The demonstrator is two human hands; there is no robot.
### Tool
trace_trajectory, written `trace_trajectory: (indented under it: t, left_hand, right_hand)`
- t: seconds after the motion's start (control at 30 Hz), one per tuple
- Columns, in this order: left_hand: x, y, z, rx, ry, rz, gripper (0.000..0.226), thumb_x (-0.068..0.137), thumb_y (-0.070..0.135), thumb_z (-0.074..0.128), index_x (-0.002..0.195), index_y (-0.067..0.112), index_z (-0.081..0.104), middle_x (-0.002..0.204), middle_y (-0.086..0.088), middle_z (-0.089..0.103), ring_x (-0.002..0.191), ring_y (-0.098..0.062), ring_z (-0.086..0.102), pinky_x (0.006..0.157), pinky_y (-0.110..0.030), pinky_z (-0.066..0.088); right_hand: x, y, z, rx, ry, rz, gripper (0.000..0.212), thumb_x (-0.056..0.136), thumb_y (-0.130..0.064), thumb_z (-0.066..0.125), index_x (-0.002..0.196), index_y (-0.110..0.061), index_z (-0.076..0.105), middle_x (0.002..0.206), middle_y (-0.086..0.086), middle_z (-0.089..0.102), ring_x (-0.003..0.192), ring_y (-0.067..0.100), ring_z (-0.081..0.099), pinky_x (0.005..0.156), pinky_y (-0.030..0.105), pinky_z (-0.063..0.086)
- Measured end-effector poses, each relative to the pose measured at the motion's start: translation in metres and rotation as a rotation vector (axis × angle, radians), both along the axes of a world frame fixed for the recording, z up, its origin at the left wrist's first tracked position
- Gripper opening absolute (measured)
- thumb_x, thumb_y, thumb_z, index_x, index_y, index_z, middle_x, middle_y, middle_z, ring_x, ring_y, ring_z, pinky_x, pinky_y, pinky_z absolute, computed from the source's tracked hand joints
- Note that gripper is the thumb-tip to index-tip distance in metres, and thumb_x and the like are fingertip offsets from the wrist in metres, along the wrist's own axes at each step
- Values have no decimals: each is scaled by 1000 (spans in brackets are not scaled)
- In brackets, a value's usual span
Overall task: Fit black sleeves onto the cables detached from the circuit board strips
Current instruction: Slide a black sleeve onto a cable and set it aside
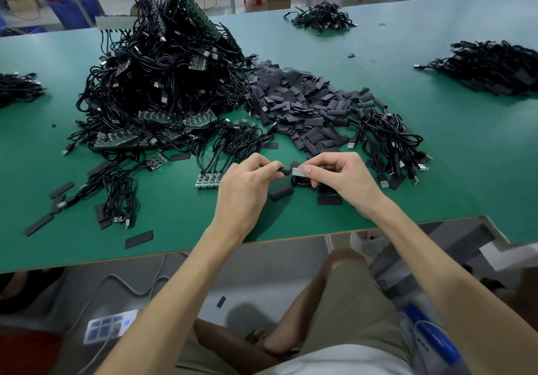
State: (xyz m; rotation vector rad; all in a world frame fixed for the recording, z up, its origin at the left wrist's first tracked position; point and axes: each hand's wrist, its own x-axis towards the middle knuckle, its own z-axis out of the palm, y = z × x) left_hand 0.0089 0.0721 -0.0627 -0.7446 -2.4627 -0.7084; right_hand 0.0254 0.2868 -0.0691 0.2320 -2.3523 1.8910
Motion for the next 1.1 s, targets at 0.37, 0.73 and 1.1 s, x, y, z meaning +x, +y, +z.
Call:
trace_trajectory:
  t: [0.37,0.73,1.1]
  left_hand:
    - [-8,-3,-5,259,-239,-162,18,96,7,67,108,16,77,96,4,66,88,-29,65,83,-51,58]
    - [-4,-3,-4,63,-129,-176,25,96,12,55,106,17,76,98,5,66,79,-30,66,75,-51,54]
    - [-6,-2,-4,139,-115,-118,16,97,17,66,108,17,77,94,5,65,77,-25,60,72,-49,50]
  right_hand:
    - [-1,2,-2,9,-2,17,7,93,-20,75,91,-20,82,64,0,68,60,7,58,59,14,44]
    - [-2,2,-3,11,6,-3,9,94,-21,74,90,-17,81,63,-1,67,61,8,54,59,16,41]
    - [-3,2,-5,7,8,102,4,93,-19,75,96,-19,77,71,7,74,69,15,68,78,21,51]
